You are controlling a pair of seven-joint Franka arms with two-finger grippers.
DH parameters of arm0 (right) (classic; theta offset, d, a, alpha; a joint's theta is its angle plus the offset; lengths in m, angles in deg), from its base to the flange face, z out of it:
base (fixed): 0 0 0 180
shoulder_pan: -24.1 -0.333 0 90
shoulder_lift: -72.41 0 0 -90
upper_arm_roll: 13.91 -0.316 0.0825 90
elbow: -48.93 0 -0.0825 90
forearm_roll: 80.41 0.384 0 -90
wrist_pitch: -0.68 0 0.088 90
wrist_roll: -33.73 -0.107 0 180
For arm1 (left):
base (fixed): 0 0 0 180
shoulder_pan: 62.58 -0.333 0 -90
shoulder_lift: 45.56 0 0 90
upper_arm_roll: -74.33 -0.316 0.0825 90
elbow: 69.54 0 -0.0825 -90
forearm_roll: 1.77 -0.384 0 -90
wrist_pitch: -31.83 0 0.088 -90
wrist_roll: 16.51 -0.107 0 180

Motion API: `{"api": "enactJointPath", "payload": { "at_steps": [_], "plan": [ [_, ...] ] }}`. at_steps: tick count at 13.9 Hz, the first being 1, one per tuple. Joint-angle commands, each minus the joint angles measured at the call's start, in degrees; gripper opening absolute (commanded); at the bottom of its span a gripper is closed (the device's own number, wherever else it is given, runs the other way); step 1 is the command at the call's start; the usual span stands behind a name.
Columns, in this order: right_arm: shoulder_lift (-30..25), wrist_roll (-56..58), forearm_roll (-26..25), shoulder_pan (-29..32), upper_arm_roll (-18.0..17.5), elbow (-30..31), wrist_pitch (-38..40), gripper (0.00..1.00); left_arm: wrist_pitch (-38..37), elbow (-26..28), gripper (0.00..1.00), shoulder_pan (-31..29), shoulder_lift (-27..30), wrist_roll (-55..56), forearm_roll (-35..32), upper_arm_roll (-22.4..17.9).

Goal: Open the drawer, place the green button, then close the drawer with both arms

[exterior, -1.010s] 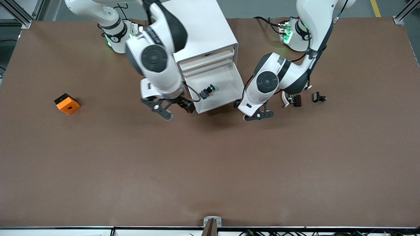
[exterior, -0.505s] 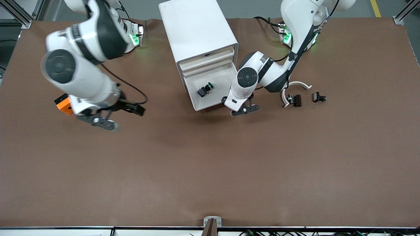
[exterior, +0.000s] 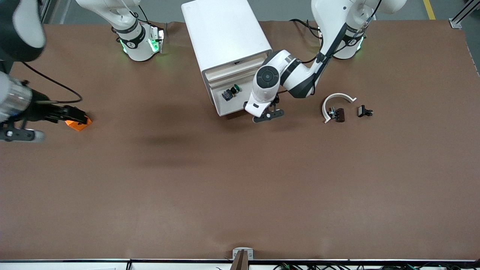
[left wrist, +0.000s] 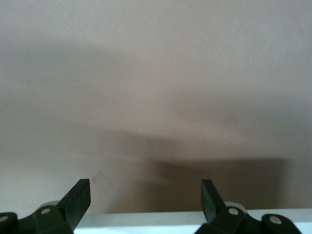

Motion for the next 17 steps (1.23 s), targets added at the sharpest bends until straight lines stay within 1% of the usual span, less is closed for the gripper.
{"api": "enactJointPath", "payload": {
  "at_steps": [1,3,5,7,10,13,14,15,17],
  "plan": [
    [-2.3,8.5,-1.3,5.3,-1.3,1.4,0.7,1.0,-0.6,0.1,1.0,0.1,0.1,2.5,-0.1,2.4],
    [-2.4,12.0,-2.9,7.1,-1.3,1.4,1.1,1.0,-2.0,0.0,1.0,0.0,0.3,4.0,0.3,4.0],
    [-2.4,11.7,-3.1,7.7,-1.3,1.4,2.8,1.0,-2.4,0.0,1.0,0.0,0.3,4.5,1.8,5.6],
    [-2.4,11.6,-3.1,7.9,-1.3,1.4,2.8,1.0,-2.5,0.0,1.0,0.1,0.1,4.9,2.9,7.2],
    [-2.4,11.7,-3.2,8.0,-1.3,1.4,3.1,1.0,-2.6,0.0,1.0,0.1,-0.3,6.9,3.9,8.3],
    [-2.4,11.6,-3.3,8.0,-1.3,1.3,3.2,1.0,-2.9,-0.7,1.0,-0.8,0.4,8.2,4.1,8.3],
    [-2.4,11.4,-3.3,8.0,-1.2,1.3,3.1,1.0,-3.5,-1.5,1.0,-1.5,0.7,8.3,4.1,7.8],
    [-2.4,11.3,-3.3,8.0,-1.2,1.2,3.0,1.0,-5.5,-3.5,1.0,-3.7,0.9,7.7,4.1,7.6],
    [-2.0,11.2,-3.5,7.9,-1.3,0.7,3.2,1.0,-12.0,-8.5,1.0,-9.9,1.7,7.0,3.2,7.6]
  ]
}}
